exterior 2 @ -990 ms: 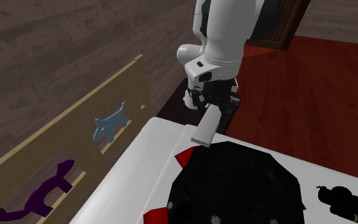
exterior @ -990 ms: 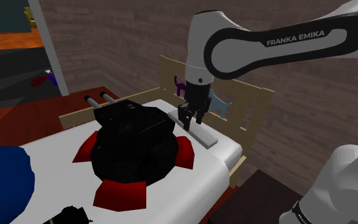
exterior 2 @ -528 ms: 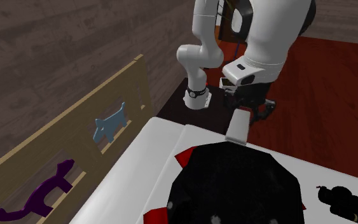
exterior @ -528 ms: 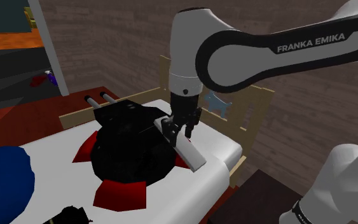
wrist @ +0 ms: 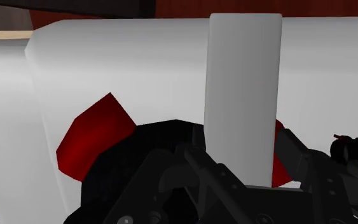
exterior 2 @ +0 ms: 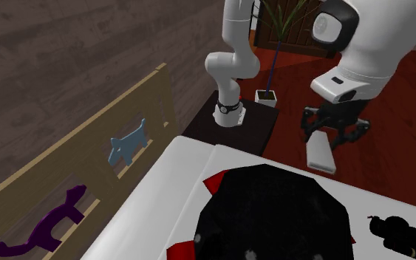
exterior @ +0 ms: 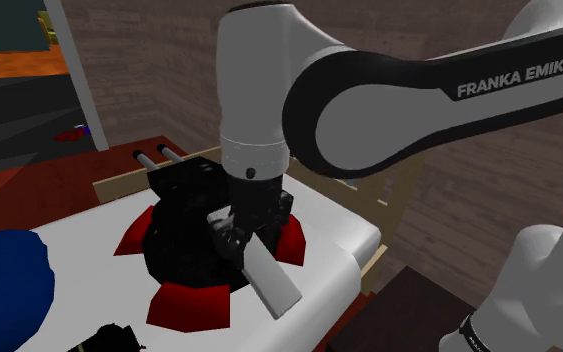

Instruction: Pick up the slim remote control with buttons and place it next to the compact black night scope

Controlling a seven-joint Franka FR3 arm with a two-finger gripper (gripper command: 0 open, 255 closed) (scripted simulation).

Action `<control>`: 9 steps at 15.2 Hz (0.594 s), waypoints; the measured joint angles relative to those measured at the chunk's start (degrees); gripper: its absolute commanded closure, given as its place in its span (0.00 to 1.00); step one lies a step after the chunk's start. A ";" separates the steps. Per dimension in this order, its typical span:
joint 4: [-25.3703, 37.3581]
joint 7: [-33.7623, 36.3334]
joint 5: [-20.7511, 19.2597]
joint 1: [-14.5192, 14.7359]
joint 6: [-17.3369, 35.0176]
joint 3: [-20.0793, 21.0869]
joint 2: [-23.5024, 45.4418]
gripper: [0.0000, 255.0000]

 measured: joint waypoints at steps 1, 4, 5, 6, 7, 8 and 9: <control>1.88 2.00 -0.95 0.66 -0.21 1.02 1.84 1.00; 5.80 7.35 -3.21 2.84 -0.69 3.53 5.83 1.00; 7.65 9.18 -4.31 3.67 -1.08 4.24 7.65 1.00; 9.28 10.98 -5.27 4.59 -1.53 4.92 9.13 1.00; 11.08 12.85 -6.32 5.65 -2.02 5.59 10.77 1.00; 13.29 14.69 -7.70 6.80 -2.55 6.11 12.90 1.00; 15.55 17.00 -9.21 8.40 -3.03 6.74 15.23 1.00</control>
